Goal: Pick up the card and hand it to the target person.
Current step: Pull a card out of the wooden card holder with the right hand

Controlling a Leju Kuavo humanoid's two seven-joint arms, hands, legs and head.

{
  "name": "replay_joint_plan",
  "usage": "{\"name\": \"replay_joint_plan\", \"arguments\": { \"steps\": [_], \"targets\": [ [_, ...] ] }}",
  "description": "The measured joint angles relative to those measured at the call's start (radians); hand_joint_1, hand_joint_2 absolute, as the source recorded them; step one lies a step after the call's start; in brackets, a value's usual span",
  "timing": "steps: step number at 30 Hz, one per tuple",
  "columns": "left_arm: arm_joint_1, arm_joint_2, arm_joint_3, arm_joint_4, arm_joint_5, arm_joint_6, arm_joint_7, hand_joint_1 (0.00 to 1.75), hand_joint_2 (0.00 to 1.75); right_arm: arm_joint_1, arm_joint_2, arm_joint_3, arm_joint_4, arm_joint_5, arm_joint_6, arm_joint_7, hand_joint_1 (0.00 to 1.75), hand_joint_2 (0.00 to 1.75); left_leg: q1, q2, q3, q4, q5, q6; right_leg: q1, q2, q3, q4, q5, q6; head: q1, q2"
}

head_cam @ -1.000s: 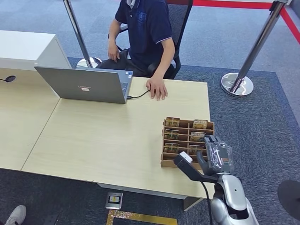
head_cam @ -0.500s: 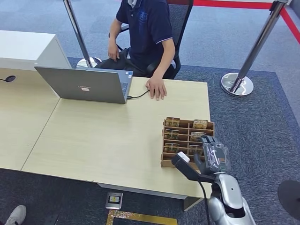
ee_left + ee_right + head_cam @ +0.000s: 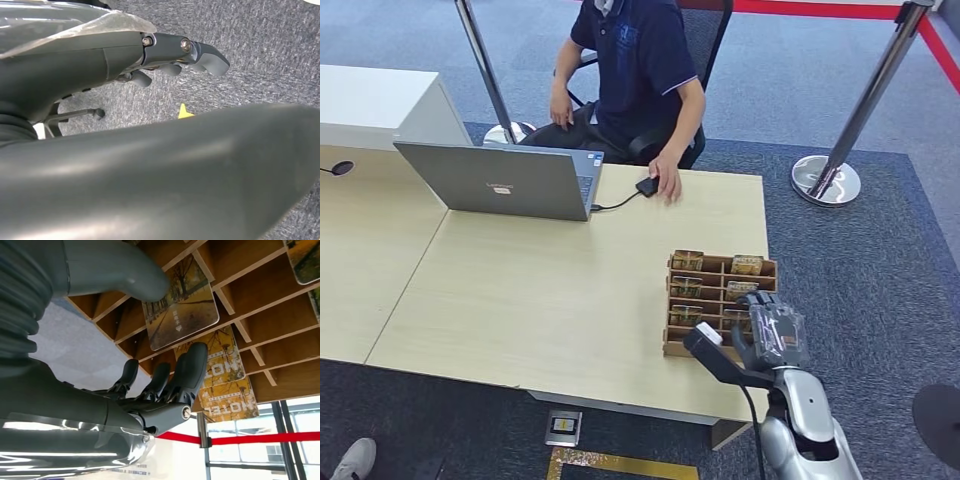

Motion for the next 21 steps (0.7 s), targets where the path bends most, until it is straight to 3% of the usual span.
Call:
{"name": "replay_joint_plan", "arguments": {
  "steps": [6,13,21],
  "targets": [
    [0.000,0.000,0.000,0.001,0.001,0.001,0.000,0.00,0.00,-0.003,0.000,0.000,0.003,-0.002,-0.003,0.001,0.95,1.75,0.000,0.000,0.000,0.000,0.000,0.000,0.000,0.000,0.000,0.000,0.000,0.000,0.000,0.000],
    [0.000,0.000,0.000,0.001,0.001,0.001,0.000,0.00,0.00,-0.006,-0.001,0.000,0.002,-0.006,-0.008,0.004,1.70,1.75,0.000,0.000,0.000,0.000,0.000,0.000,0.000,0.000,0.000,0.000,0.000,0.000,0.000,0.000],
    [0.000,0.000,0.000,0.001,0.000,0.001,0.000,0.00,0.00,-0.004,-0.004,-0.001,-0.003,-0.006,-0.015,0.007,1.75,1.75,0.000,0.000,0.000,0.000,0.000,0.000,0.000,0.000,0.000,0.000,0.000,0.000,0.000,0.000]
  ]
}}
